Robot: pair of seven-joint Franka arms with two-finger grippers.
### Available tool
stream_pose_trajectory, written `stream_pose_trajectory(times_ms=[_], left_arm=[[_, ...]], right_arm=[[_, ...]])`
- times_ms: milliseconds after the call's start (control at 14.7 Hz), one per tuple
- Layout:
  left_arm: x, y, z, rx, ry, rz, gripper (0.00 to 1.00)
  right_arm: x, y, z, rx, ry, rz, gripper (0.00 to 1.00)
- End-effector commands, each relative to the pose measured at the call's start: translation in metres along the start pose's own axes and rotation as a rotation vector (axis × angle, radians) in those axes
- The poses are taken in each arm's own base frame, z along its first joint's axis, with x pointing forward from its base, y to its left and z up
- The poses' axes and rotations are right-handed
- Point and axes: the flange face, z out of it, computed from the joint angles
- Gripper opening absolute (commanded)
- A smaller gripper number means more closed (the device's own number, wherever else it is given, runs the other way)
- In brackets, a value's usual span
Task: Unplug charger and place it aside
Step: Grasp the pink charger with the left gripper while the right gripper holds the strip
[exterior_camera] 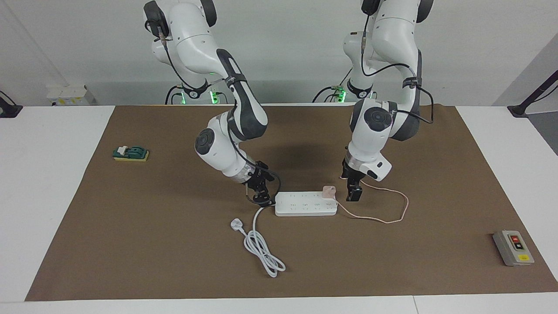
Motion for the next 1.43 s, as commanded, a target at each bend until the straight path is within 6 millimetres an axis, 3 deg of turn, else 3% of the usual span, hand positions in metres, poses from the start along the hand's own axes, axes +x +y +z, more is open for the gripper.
stream_pose_trajectory(times_ms=[0,205,478,546,614,683,1024,1229,1365], left_arm=[[-0.011,0.007,0.005,0.002,-0.007,-0.007,1.00],[-0.019,0.013,0.003,-0.008,-0.014,-0.015,1.00],[-0.043,0.002,0.017,0.018,-0.009,-0.009,1.00],[-0.042,0.001,0.018,0.032,-0.002,-0.011,1.00],[-0.040,-0.001,0.019,0.054,0.008,-0.012,1.00],[-0.037,-0.001,0.019,0.069,0.018,-0.012,1.00],[-0.028,0.009,0.003,0.085,0.035,-0.022,1.00],[-0.009,0.012,-0.006,0.088,0.056,-0.037,1.00],[-0.002,0.011,-0.004,0.082,0.055,-0.031,1.00]], right_arm=[[-0.002,-0.008,0.005,0.015,-0.022,-0.032,1.00],[-0.006,-0.019,-0.001,0.030,-0.030,-0.045,1.00],[-0.001,-0.017,0.016,0.018,-0.019,-0.053,1.00],[0.003,-0.017,0.025,0.012,-0.013,-0.052,1.00],[-0.008,-0.017,0.038,0.005,-0.015,-0.068,1.00],[-0.020,-0.023,0.032,0.006,-0.032,-0.084,1.00],[-0.017,-0.025,0.029,-0.005,-0.036,-0.082,1.00],[-0.013,-0.023,0.048,-0.018,-0.015,-0.092,1.00],[-0.003,-0.028,0.046,-0.013,-0.014,-0.098,1.00]])
